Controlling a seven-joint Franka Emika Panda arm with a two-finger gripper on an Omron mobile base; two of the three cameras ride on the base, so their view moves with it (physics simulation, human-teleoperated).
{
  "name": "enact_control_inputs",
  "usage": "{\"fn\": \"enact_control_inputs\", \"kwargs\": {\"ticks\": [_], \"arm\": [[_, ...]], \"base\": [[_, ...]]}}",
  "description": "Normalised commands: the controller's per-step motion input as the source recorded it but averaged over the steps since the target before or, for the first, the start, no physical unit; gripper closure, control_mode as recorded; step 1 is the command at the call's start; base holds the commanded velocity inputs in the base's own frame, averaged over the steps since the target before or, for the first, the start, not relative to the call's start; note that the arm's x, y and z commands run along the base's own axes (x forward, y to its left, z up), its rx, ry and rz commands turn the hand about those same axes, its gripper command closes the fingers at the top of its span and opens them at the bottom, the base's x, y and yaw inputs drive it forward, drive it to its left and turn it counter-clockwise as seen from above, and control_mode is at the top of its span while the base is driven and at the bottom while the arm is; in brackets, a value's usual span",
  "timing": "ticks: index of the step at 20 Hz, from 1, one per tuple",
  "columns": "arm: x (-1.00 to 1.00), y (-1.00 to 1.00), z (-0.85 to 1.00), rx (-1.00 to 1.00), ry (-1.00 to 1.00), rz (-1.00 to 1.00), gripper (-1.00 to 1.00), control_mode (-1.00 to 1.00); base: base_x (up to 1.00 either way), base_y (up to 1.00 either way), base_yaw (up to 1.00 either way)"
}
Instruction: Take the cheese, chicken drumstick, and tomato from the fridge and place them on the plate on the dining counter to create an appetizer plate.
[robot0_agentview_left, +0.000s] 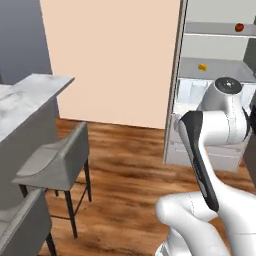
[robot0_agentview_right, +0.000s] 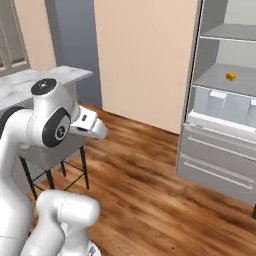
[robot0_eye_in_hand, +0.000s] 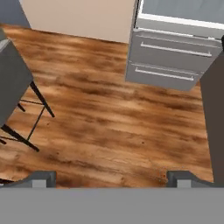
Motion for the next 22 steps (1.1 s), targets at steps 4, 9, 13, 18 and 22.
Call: {"fn": "enact_control_inputs", "kwargs": {"ticks": [4,9,13,18,22], "arm": [[0.00,0.00,0.00,0.00,0.00,0.00,-1.00,1.00],[0.00,0.00,0.00,0.00,0.00,0.00,-1.00,1.00],[0.00,0.00,0.00,0.00,0.00,0.00,-1.00,1.00],[0.00,0.00,0.00,0.00,0.00,0.00,-1.00,1.00],[0.00,0.00,0.00,0.00,0.00,0.00,-1.00,1.00]], "base": [[0.26,-0.59,-0.60],[0.31,-0.60,-0.58],[0.71,-0.08,-0.31],[1.00,0.00,-0.06],[1.00,0.00,0.00]]}}
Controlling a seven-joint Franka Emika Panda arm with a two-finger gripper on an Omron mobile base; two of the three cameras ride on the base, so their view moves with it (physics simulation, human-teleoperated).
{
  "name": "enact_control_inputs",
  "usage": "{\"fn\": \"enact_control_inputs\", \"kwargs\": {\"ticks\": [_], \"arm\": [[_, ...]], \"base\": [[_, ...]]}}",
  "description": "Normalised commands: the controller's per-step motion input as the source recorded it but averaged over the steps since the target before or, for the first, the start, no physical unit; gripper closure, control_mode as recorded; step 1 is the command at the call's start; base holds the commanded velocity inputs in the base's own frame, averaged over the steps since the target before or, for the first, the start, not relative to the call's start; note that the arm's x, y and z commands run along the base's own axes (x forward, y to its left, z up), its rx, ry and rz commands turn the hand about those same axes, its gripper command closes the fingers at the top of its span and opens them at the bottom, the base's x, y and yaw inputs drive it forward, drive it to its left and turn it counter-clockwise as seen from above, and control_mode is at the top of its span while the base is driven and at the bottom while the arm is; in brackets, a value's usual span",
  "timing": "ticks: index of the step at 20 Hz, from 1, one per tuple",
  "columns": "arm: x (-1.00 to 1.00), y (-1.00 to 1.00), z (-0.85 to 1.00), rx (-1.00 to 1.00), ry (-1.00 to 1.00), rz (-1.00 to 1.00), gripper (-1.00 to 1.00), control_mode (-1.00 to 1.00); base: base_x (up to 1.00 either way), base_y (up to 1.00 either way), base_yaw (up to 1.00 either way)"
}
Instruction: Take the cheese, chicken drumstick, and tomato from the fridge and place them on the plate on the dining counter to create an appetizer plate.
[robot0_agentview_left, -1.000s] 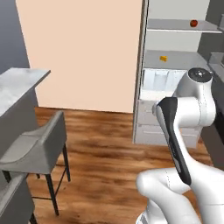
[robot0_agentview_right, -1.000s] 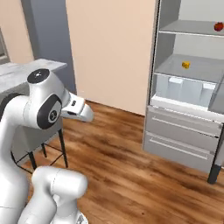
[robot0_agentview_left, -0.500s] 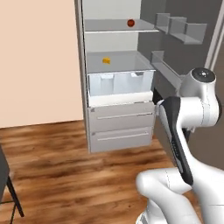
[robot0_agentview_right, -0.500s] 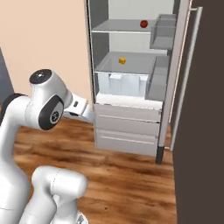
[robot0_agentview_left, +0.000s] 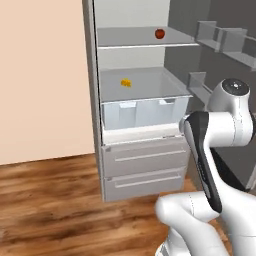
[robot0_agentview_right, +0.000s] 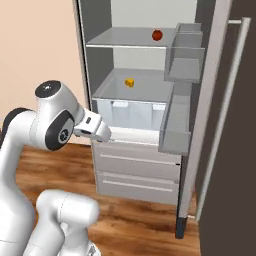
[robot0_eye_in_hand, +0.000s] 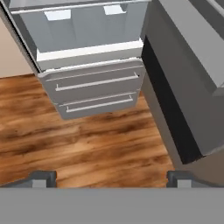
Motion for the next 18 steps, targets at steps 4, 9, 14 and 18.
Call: {"fn": "enact_control_inputs", "kwargs": {"ticks": [4,9,14,18], "arm": [[0.00,0.00,0.00,0.00,0.00,0.00,-1.00,1.00],[0.00,0.00,0.00,0.00,0.00,0.00,-1.00,1.00],[0.00,0.00,0.00,0.00,0.00,0.00,-1.00,1.00],[0.00,0.00,0.00,0.00,0.00,0.00,-1.00,1.00]], "base": [[1.00,0.00,0.00],[1.00,0.00,0.06],[0.86,0.00,0.06],[0.50,0.00,0.05]]}}
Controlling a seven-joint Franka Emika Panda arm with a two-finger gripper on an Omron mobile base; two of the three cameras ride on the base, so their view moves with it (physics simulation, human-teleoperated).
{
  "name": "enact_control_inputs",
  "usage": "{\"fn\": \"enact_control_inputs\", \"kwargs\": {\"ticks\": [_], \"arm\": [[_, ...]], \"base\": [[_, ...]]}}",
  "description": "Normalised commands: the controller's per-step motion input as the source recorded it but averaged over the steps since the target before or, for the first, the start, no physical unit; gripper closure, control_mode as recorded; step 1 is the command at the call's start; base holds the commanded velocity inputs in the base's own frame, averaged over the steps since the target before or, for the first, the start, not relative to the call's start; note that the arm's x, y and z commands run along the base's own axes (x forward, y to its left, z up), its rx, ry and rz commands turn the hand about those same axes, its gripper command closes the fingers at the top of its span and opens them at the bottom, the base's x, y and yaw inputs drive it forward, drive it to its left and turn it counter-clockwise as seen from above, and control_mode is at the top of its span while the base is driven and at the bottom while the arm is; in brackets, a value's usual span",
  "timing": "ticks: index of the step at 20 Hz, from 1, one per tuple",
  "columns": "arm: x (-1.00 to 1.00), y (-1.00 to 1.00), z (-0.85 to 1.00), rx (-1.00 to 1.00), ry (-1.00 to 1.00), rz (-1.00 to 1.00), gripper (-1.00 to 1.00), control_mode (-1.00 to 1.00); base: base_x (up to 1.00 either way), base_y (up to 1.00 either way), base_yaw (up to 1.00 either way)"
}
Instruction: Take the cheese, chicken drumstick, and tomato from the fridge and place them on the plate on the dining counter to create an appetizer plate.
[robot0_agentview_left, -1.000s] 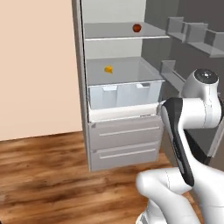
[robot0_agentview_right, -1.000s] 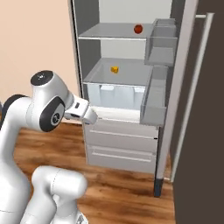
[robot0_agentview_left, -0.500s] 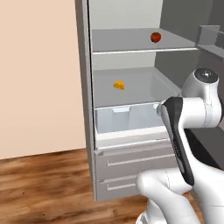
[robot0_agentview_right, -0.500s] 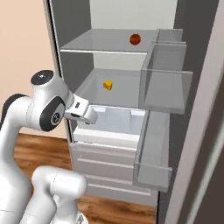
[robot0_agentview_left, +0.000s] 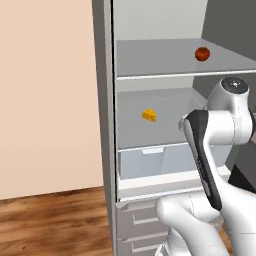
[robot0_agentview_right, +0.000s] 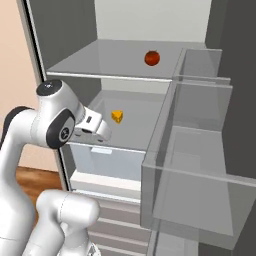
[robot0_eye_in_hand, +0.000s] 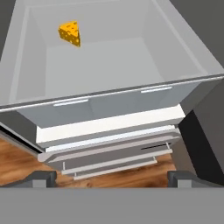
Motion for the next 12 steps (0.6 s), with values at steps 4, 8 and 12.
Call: {"fn": "enact_control_inputs", "kwargs": {"ticks": [4,8,12], "arm": [[0.00,0.00,0.00,0.00,0.00,0.00,-1.00,1.00],[0.00,0.00,0.00,0.00,0.00,0.00,-1.00,1.00],[0.14,0.00,-0.19,0.00,0.00,0.01,-1.00,-1.00]], "base": [[0.19,0.02,0.02],[0.20,0.03,0.00],[0.06,0.00,0.00]]}}
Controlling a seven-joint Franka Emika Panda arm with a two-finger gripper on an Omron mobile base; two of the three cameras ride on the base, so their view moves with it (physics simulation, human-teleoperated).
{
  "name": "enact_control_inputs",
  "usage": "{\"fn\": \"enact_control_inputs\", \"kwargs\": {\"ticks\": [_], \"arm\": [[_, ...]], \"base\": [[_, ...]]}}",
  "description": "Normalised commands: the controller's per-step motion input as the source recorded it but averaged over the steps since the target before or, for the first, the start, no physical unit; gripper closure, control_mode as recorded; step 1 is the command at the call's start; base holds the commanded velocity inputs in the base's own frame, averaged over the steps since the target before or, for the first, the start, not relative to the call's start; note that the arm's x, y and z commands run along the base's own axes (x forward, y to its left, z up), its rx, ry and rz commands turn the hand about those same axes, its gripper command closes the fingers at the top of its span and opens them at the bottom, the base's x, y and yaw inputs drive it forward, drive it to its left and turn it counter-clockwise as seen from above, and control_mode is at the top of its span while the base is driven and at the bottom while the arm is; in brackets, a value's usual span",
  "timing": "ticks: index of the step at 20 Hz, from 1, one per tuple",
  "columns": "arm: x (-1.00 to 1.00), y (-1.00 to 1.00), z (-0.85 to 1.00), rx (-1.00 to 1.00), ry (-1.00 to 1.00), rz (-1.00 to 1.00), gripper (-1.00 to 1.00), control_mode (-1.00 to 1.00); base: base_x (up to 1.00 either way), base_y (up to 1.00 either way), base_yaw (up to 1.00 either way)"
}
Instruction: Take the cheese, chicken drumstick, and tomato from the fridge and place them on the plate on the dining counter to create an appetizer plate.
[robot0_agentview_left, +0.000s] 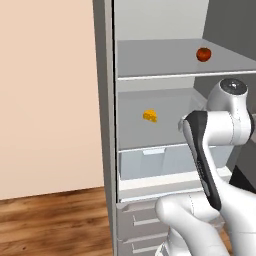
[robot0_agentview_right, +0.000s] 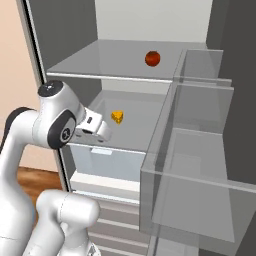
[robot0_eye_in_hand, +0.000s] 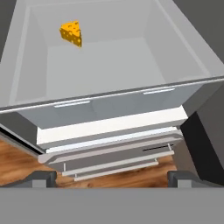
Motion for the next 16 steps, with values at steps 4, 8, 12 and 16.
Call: {"fn": "enact_control_inputs", "kwargs": {"ticks": [4,8,12,16], "arm": [[0.34,0.05,-0.46,0.00,0.00,0.11,-1.00,-1.00],[0.39,0.15,-0.18,0.00,-0.01,0.10,-1.00,-1.00],[0.39,0.18,-0.02,0.00,0.00,0.07,-1.00,-1.00],[0.61,0.23,-0.07,0.00,0.00,0.07,-1.00,-1.00]], "base": [[0.00,0.00,0.00],[0.00,0.00,0.00],[0.00,0.00,0.00],[0.00,0.00,0.00]]}}
